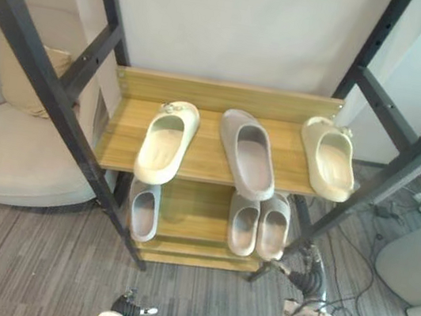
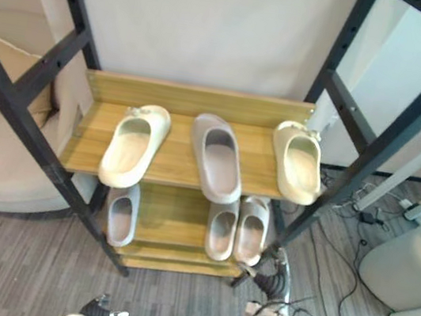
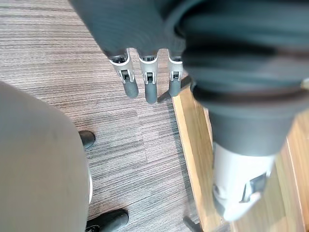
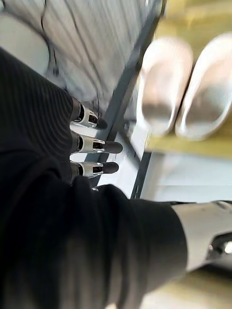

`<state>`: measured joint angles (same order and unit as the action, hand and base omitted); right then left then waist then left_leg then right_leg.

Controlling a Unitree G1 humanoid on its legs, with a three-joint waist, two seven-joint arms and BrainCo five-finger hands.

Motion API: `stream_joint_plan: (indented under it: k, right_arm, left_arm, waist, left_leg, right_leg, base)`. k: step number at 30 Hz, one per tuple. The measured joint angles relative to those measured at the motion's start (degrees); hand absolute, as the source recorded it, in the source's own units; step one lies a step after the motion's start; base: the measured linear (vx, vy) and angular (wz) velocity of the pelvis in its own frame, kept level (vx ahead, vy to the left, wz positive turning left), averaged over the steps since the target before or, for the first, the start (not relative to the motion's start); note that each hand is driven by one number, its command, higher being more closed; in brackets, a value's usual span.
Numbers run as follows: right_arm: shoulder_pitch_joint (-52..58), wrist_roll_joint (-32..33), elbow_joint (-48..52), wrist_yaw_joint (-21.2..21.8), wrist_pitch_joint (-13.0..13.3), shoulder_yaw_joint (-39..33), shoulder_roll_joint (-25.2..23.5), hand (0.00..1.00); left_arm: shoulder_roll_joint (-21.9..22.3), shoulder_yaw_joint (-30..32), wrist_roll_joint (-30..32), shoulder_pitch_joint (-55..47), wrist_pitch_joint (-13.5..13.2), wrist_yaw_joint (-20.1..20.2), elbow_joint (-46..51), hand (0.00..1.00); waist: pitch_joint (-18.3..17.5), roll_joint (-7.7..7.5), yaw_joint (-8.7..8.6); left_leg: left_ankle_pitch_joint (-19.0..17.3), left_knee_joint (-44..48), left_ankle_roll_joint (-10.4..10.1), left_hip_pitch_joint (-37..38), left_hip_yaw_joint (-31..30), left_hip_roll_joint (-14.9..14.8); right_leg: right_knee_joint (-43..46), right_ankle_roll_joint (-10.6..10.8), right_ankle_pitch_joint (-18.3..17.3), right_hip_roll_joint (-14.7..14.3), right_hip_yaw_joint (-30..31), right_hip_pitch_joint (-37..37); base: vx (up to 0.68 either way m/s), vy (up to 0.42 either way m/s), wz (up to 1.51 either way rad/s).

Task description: Organize the slippers on the shoe rack

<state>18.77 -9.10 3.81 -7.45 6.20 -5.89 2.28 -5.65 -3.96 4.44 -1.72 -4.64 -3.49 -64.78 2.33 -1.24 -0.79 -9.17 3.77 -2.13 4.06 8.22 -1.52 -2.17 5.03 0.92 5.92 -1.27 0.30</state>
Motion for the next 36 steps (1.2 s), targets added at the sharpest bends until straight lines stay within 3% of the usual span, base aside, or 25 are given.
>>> stream_joint_plan:
  k: [14,30,36]
  right_arm:
    - [-3.03,0.27,13.79,-0.34,3.18,-0.56,1.02,0.0]
    - [-14.89,5.34,12.32,0.21,3.94,-0.53,8.05,0.0]
    - [-21.36,7.51,4.55,0.48,3.33,-0.39,11.89,0.0]
  left_arm:
    - [-0.16,-0.58,0.32,-0.2,-0.15,0.32,-0.15,0.0]
    - [-0.17,-1.59,1.03,-0.25,-1.18,0.59,0.09,0.0]
    - [-0.17,-1.59,1.03,-0.24,-1.17,1.21,0.56,0.0]
  waist:
    - [-0.13,0.01,-0.08]
    - [-0.39,0.25,0.43]
    - [-0.44,0.11,0.84]
  left_leg:
    - [0.03,-0.06,0.02,-0.2,-1.01,0.09]
    - [0.68,0.49,-0.08,-1.91,-5.04,0.13]
    - [1.1,0.39,-0.11,-2.16,-6.31,0.09]
  right_leg:
    - [0.0,0.13,0.24,-0.01,-0.26,0.21]
    - [0.11,0.26,0.1,0.15,-3.54,0.82]
    - [0.57,0.24,0.08,0.14,-4.43,0.93]
  base:
    - [-0.02,-0.006,0.0]
    - [-0.02,-0.021,0.12]
    - [-0.01,-0.01,0.12]
